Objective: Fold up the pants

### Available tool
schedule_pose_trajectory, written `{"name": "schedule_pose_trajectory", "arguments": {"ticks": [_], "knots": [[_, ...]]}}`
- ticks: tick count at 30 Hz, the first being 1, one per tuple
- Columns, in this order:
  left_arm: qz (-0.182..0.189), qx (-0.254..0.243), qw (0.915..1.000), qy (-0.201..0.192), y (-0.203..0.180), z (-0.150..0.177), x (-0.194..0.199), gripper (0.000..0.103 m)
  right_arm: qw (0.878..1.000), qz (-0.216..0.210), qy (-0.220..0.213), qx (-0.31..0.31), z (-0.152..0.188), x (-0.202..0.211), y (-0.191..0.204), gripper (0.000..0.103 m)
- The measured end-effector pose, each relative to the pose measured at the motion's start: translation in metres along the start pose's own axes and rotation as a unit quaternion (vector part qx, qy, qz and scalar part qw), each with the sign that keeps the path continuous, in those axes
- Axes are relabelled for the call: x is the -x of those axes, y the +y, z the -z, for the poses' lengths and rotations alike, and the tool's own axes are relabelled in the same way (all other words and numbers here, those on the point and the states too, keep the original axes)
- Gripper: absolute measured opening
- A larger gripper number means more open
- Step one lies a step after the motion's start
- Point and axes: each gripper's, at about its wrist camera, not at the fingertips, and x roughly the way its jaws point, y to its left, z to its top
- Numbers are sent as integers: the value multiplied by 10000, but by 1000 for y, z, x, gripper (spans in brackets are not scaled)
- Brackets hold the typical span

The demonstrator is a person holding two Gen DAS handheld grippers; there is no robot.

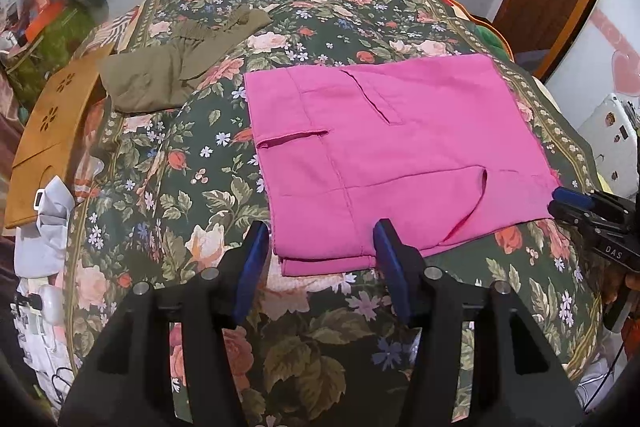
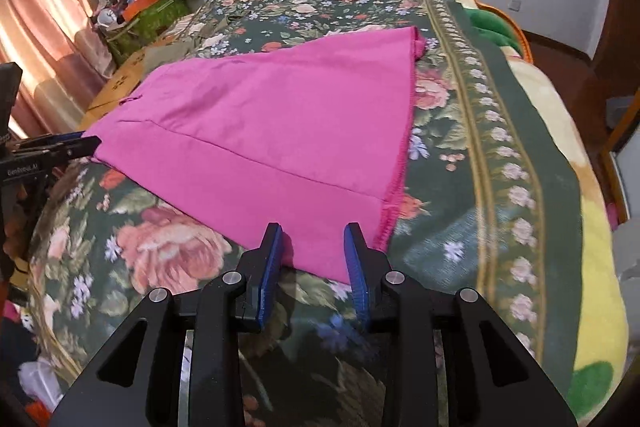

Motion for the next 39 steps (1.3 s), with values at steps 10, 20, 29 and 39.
{"name": "schedule_pose_trajectory", "arguments": {"ticks": [10, 20, 29, 39], "knots": [[-22, -62, 9999, 131, 3, 4, 12, 58, 9997, 162, 162, -73, -1, 11, -17, 30], [-276, 130, 9991, -295, 23, -30, 34, 60, 9990, 226, -367, -141, -41, 37, -28, 35], [-539, -7, 9967, -599, 27, -87, 20, 72, 9969, 436, -654, 88, -87, 26, -32, 38], [-614, -76, 9975, -330, 34, -126, -32, 72, 9975, 476, -522, 71, -132, -17, -52, 38]]}}
